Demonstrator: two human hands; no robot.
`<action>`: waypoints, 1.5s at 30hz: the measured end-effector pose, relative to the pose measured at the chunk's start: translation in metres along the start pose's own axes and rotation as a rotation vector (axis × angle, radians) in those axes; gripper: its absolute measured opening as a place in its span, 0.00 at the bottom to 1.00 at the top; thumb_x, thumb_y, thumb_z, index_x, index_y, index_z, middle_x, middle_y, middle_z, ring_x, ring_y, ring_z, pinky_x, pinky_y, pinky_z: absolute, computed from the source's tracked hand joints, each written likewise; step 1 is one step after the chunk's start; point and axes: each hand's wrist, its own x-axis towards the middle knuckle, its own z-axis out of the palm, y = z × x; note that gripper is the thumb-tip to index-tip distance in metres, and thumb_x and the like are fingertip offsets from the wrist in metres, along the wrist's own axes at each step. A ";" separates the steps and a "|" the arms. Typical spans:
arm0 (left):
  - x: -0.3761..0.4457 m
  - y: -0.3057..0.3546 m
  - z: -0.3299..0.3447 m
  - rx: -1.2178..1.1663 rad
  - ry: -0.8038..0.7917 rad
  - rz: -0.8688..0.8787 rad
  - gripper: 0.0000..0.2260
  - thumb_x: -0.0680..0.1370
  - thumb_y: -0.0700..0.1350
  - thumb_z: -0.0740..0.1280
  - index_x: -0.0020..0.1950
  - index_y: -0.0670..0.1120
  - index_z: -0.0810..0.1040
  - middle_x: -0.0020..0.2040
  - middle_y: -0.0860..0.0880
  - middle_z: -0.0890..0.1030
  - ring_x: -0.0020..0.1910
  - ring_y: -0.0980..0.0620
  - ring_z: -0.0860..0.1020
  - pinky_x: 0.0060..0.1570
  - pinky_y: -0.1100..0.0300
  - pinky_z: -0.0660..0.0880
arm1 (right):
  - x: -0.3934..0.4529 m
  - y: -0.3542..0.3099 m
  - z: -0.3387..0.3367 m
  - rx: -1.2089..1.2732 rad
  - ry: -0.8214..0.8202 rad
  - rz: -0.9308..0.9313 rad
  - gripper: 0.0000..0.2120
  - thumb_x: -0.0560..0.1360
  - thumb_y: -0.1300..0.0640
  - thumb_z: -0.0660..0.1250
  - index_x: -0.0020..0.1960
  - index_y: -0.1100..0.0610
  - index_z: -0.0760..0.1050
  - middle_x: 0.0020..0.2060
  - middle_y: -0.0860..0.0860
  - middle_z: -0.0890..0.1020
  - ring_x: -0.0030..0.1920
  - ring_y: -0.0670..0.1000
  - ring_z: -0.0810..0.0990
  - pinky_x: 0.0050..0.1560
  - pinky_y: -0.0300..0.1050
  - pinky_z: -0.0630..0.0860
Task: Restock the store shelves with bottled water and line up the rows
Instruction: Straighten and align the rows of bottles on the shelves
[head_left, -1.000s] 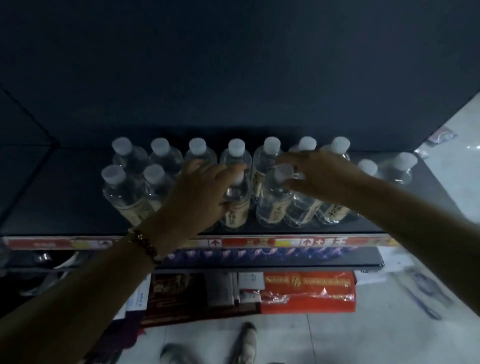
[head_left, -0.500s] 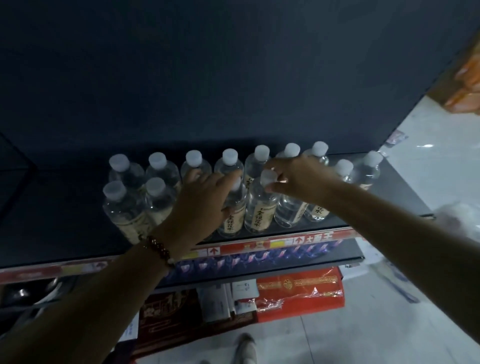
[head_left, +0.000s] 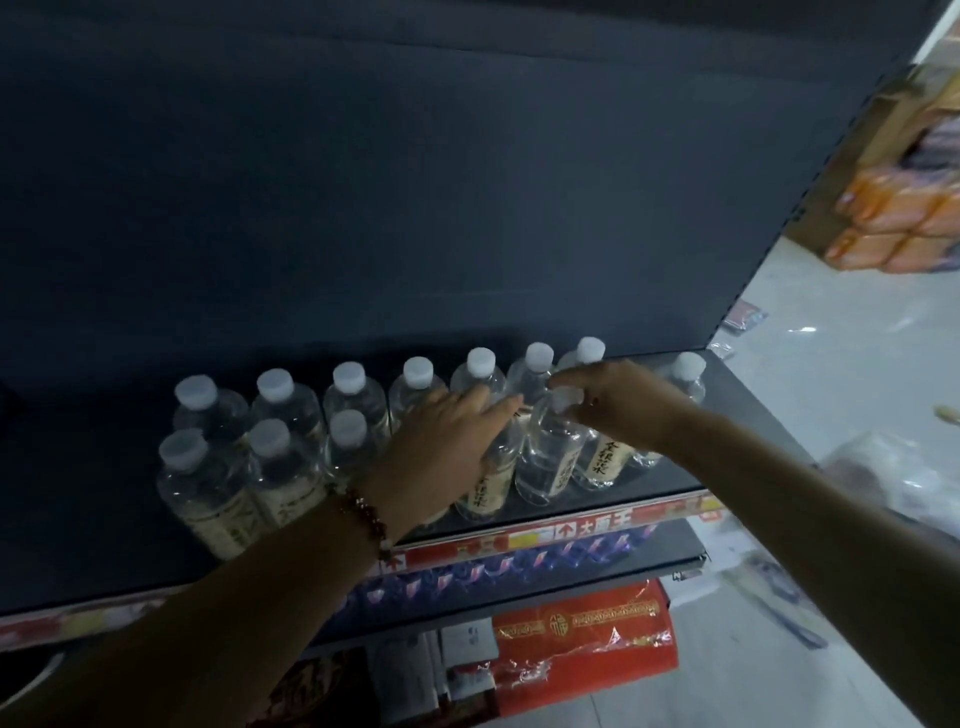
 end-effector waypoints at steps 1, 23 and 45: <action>0.001 0.000 0.002 -0.022 -0.008 -0.029 0.33 0.77 0.49 0.73 0.79 0.52 0.64 0.67 0.50 0.76 0.63 0.49 0.76 0.60 0.55 0.69 | 0.002 0.004 0.001 -0.006 0.012 -0.017 0.12 0.79 0.53 0.66 0.62 0.45 0.77 0.59 0.48 0.81 0.55 0.52 0.82 0.56 0.53 0.78; 0.003 0.008 0.009 0.037 -0.004 -0.166 0.34 0.75 0.60 0.71 0.78 0.53 0.65 0.62 0.50 0.80 0.58 0.49 0.79 0.58 0.54 0.72 | 0.028 0.022 -0.010 0.054 -0.030 -0.205 0.18 0.74 0.37 0.67 0.60 0.43 0.77 0.47 0.44 0.83 0.46 0.47 0.82 0.48 0.46 0.80; 0.031 0.044 0.016 0.150 0.102 -0.047 0.39 0.71 0.63 0.73 0.78 0.50 0.66 0.64 0.45 0.77 0.62 0.43 0.74 0.67 0.45 0.68 | 0.078 0.024 -0.013 -0.073 -0.059 -0.200 0.24 0.76 0.53 0.71 0.71 0.53 0.73 0.61 0.54 0.82 0.60 0.55 0.80 0.62 0.52 0.74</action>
